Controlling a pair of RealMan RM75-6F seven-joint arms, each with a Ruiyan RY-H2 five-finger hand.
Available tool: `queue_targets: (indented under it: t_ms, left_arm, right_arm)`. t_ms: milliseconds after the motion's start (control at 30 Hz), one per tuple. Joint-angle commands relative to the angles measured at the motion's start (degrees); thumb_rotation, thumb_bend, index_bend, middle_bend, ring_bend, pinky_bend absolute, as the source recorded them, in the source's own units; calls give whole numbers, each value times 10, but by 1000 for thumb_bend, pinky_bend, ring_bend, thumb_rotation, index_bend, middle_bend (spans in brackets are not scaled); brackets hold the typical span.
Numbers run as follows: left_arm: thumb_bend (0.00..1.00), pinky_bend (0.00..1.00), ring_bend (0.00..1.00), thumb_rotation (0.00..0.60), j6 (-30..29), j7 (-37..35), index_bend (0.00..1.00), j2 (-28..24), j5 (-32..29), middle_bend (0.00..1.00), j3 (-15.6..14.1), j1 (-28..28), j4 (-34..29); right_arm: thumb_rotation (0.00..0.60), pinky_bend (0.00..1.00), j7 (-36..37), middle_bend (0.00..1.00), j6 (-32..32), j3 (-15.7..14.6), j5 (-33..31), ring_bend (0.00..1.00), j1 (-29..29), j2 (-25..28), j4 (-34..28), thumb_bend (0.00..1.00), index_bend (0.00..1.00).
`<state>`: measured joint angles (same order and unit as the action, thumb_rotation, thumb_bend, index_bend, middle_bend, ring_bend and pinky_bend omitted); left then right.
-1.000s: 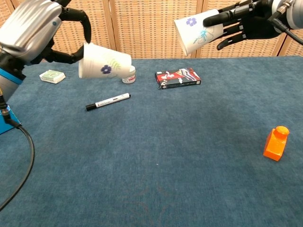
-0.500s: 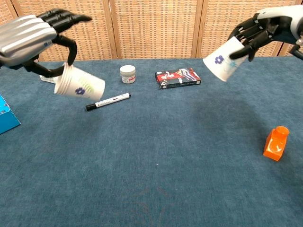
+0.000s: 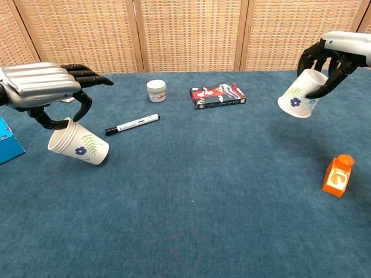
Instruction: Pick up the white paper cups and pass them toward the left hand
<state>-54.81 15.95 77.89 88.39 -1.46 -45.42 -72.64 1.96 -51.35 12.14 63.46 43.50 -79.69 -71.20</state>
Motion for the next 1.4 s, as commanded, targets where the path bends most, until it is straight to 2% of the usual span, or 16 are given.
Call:
queue_targets:
  t_ms: [33,67,100,133,200,367,500,667,900,1067,1200,1400]
  left_arm:
    - [517,0,0,600,15,25,294,-5,-20,0,8,-4,-15]
    - [465,0,0,600,14,30,183,-5,-22,0,10,-4,-15]
    - [361,0,0,600,12,36,63,-4,-26,0,13,-2,-18]
    - [242,0,0,600,11,40,5,-5,-28,0,15,-1,-21]
    - [142,0,0,600,11,41,0,-7,-31,0,17,0,-30]
    - [103,0,0,600,4,41,0,-22,-33,0,21,4,-56]
    - [102,0,0,600,-29,33,0,-50,-32,0,31,19,-90]
    - [97,0,0,600,-100,10,0,-98,-44,0,45,62,-148]
    - [92,0,0,600,-199,-14,0,-147,-94,0,39,161,-228]
    - [92,0,0,600,-265,-50,0,-148,-94,0,28,222,-232]
    - [92,0,0,600,-316,-82,0,-128,-98,0,24,271,-215]
    - [90,0,0,600,-347,-121,0,-101,-92,0,16,315,-185]
  right_arm:
    - [600,450,-17,360,-5,-12,17,300,-3,1,8,388,352]
    - [600,358,-21,220,-2,-16,21,188,-3,4,7,253,199]
    - [600,301,-27,135,10,-23,26,118,-3,12,1,156,114]
    - [600,234,-33,46,17,-26,24,44,-3,19,-5,58,34]
    - [600,170,-48,0,22,-27,20,0,-3,30,-17,2,0]
    - [600,114,-63,0,-4,-20,16,0,-17,56,-68,0,0]
    - [600,96,-50,0,-55,-24,48,0,-49,91,-116,0,0]
    - [600,57,-8,0,-144,-52,120,0,-113,130,-143,0,0]
    - [600,7,47,0,-283,-95,203,0,-210,146,-118,0,0]
    - [600,0,62,0,-368,-110,237,0,-266,141,-107,0,0]
    - [600,0,50,0,-427,-122,260,0,-309,130,-110,0,0]
    - [600,0,33,0,-475,-127,282,0,-347,107,-109,0,0]
